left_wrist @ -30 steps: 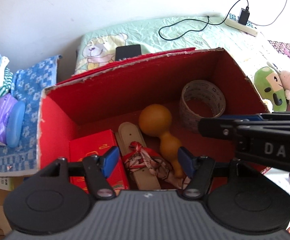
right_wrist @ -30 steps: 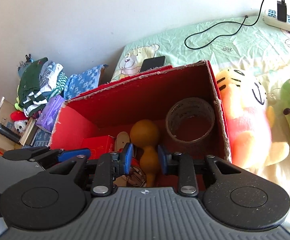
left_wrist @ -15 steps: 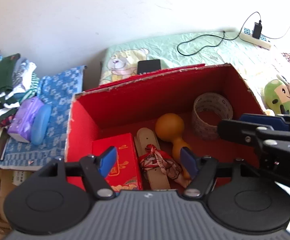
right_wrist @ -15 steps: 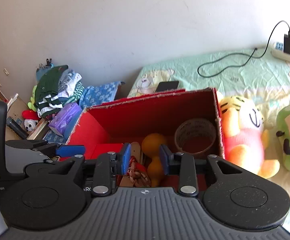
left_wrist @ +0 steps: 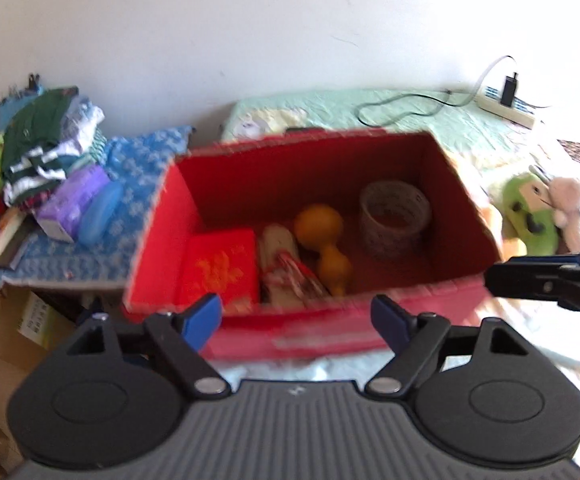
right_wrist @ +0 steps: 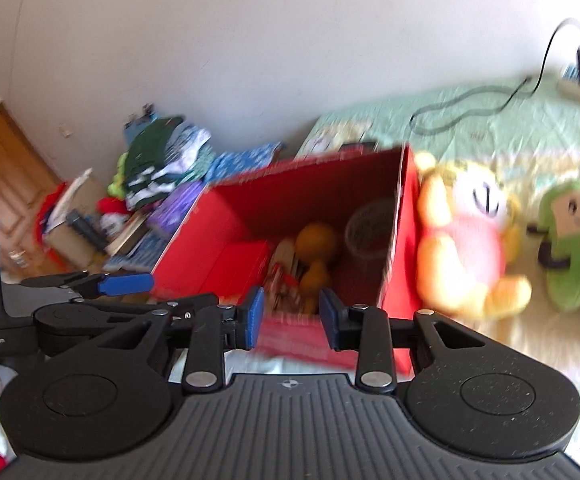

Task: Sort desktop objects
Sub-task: 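Move both grippers down to the brown pine cone on the sheet, then close the left gripper on the pine cone while the right gripper grips it too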

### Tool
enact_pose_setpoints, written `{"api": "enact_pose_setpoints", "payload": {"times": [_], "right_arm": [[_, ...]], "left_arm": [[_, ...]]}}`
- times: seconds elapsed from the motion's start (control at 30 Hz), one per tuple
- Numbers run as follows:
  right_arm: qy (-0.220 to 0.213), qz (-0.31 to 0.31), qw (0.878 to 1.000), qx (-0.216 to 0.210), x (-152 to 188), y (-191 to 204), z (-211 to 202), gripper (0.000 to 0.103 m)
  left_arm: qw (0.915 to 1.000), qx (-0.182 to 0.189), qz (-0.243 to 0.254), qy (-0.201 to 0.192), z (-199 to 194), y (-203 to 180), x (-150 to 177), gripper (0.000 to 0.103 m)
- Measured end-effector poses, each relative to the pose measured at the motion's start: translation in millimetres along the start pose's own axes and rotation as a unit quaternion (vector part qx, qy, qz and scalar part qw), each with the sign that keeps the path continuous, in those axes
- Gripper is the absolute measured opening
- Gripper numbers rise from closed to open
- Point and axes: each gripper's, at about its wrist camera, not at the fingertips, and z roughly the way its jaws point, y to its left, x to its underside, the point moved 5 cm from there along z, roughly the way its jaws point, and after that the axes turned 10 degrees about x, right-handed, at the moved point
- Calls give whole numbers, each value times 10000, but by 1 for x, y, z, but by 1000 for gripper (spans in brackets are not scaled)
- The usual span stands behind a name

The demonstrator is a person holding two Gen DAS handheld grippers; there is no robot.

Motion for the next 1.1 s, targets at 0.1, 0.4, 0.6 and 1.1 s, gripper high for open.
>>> {"api": "enact_pose_setpoints", "payload": {"times": [0.1, 0.4, 0.6, 1.1], "right_arm": [[487, -204, 9986, -89, 22, -7, 8, 35], [1764, -72, 9827, -564, 70, -18, 36, 36], [2271, 119, 9705, -797, 90, -14, 54, 39], [2740, 557, 9558, -909, 100, -27, 70, 38]], "left_arm": [[9989, 413, -76, 225, 1, -12, 27, 84], [9895, 907, -288, 1087, 23, -53, 101, 84], [9862, 835, -619, 1286, 37, -57, 123, 79], [9781, 1163, -812, 1521, 57, -59, 123, 51]]}}
